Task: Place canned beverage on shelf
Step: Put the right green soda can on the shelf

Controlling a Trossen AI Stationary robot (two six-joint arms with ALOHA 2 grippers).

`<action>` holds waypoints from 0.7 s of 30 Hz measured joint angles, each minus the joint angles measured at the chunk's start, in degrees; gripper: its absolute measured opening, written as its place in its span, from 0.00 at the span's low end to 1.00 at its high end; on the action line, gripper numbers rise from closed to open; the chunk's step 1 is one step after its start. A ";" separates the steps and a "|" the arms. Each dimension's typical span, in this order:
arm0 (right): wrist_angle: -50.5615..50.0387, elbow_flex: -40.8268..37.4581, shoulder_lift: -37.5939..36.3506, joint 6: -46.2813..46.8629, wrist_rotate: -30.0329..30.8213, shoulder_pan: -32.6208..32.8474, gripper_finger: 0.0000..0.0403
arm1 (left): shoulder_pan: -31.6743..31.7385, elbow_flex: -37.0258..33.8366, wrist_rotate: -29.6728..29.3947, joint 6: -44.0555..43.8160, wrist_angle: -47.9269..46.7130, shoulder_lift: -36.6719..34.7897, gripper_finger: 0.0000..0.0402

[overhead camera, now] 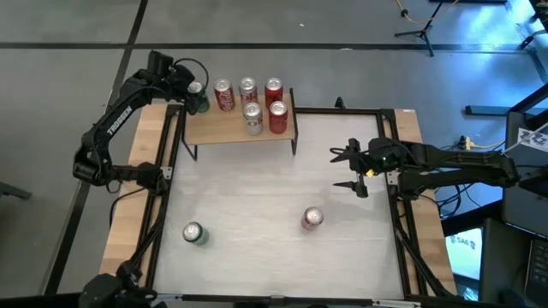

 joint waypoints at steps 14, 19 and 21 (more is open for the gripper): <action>0.01 0.00 0.00 0.00 0.01 0.02 0.91 | -1.36 -0.07 -2.23 -0.48 -0.20 0.04 0.83; 0.01 0.00 0.00 0.00 0.01 0.01 0.91 | -3.04 -0.07 -2.58 -0.50 -0.17 0.07 0.83; 0.01 0.00 0.00 0.00 0.00 0.00 0.91 | -3.27 -0.07 -3.74 -0.50 -0.15 0.07 0.83</action>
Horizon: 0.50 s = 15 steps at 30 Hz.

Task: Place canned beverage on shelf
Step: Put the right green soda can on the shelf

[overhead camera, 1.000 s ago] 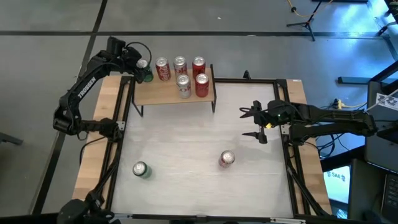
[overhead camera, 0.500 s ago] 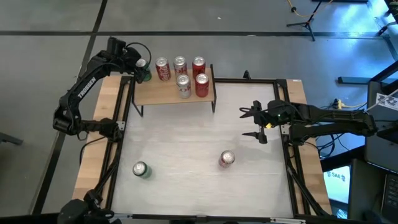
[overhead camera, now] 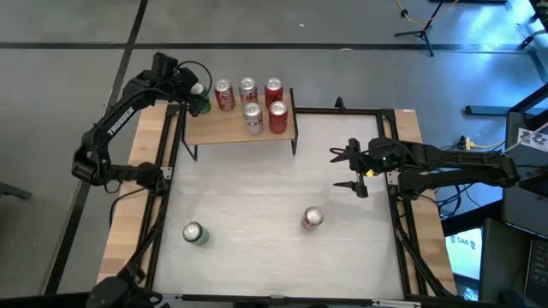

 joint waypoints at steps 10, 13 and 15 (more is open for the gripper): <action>-0.01 0.00 0.00 0.00 0.00 0.00 0.91 | -0.03 0.00 -1.64 -2.86 0.07 0.00 0.83; -0.04 0.00 0.00 0.00 0.00 0.02 0.91 | 0.00 0.00 -1.39 -2.87 0.04 0.00 0.83; -0.04 0.00 0.00 -0.01 -0.01 0.02 0.91 | 0.00 0.00 -1.35 -2.88 0.04 0.01 0.83</action>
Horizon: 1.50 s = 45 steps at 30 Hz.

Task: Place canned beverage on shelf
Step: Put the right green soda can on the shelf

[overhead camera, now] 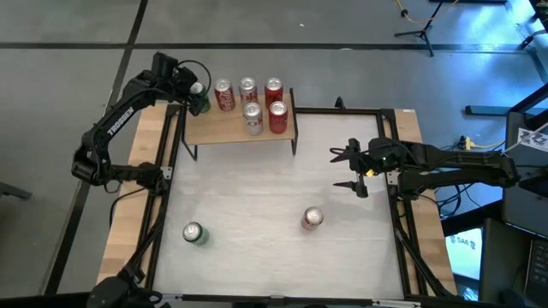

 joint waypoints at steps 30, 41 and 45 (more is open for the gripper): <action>-0.90 0.00 0.00 -0.04 -0.01 0.01 0.91 | -0.79 3.11 1.02 -3.58 -0.45 0.00 0.83; -0.87 0.00 0.00 -0.04 -0.01 -0.02 0.91 | -0.92 3.26 1.29 -4.27 0.42 -0.01 0.83; -0.87 0.00 0.00 -0.04 -0.01 -0.01 0.91 | -0.92 3.26 1.25 -4.18 0.45 -0.01 0.83</action>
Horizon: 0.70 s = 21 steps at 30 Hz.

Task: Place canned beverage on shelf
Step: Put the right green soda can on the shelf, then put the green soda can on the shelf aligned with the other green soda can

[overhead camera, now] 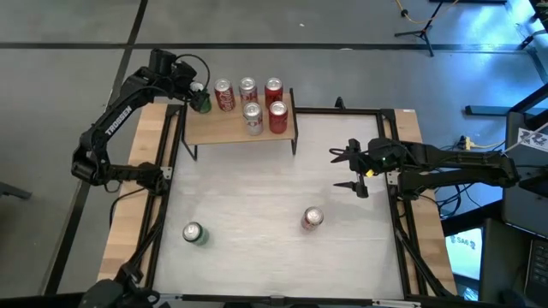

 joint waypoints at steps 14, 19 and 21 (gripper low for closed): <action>0.02 0.00 0.00 0.00 0.00 0.00 0.91 | 0.00 0.07 -0.10 -1.92 7.83 -0.09 0.83; 0.00 0.00 0.00 -0.02 0.00 0.02 0.91 | 0.00 0.07 0.39 -4.59 10.81 -0.31 0.83; 0.02 0.00 -0.02 -0.02 0.00 0.01 0.91 | 0.00 0.07 0.46 -4.85 12.77 -1.06 0.83</action>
